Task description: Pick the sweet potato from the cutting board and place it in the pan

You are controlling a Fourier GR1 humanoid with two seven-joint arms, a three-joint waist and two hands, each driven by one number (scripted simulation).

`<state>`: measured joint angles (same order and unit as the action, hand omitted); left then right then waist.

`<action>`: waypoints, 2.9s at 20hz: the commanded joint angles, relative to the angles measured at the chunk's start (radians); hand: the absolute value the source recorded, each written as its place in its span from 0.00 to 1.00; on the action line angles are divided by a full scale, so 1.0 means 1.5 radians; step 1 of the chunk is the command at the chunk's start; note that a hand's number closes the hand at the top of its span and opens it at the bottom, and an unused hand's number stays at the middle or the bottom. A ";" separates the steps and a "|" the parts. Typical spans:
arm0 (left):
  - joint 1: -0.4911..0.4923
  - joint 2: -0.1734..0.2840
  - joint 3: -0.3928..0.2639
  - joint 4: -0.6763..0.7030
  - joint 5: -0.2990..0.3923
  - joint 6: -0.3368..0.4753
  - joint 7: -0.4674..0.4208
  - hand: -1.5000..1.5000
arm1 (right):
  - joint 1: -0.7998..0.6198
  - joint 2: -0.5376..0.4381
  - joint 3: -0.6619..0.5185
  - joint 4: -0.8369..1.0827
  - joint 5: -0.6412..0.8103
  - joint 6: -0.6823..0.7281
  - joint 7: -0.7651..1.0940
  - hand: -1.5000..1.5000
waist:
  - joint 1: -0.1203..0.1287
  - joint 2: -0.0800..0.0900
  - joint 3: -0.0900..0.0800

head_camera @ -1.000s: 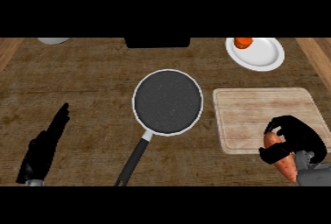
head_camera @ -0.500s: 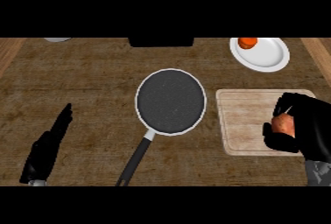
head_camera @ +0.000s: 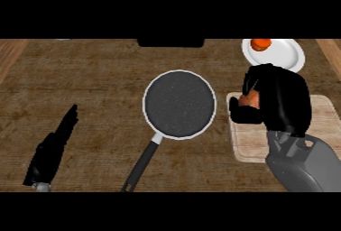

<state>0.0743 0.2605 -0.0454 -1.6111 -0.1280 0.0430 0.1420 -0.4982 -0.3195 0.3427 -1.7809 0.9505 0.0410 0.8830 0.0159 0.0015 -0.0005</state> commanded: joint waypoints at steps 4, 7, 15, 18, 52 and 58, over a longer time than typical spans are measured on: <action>-0.007 0.003 0.007 -0.002 -0.006 -0.010 0.003 0.50 | -0.163 0.127 -0.050 0.255 -0.026 -0.060 -0.054 1.00 | 0.006 0.002 0.000; -0.007 -0.011 -0.007 -0.003 -0.017 -0.003 -0.006 0.50 | -0.175 0.176 -0.065 0.378 -0.035 -0.141 -0.108 1.00 | 0.011 0.005 0.001; -0.040 -0.012 -0.008 -0.024 -0.012 -0.019 0.046 0.50 | -0.302 0.212 -0.073 0.698 -0.079 -0.205 -0.177 1.00 | 0.028 0.010 0.001; -0.057 -0.026 -0.015 0.018 -0.028 -0.007 -0.003 0.50 | -0.321 0.213 -0.038 0.771 -0.103 -0.174 -0.218 1.00 | 0.036 0.015 0.000; -0.006 -0.011 0.044 0.030 -0.016 -0.017 -0.016 0.50 | -0.052 0.078 -0.285 0.579 -0.562 -0.471 -0.606 0.00 | -0.027 -0.006 0.000; 0.039 -0.025 0.024 -0.068 -0.028 -0.012 0.030 0.50 | 0.139 0.015 -0.290 0.361 -0.596 -0.405 -0.586 0.00 | -0.022 -0.006 0.000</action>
<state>0.0928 0.2235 -0.0044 -1.6370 -0.1663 0.0277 0.1569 -0.4515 -0.2352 -0.0807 -1.0713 0.0898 -0.6317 0.0091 -0.0205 -0.0081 -0.0005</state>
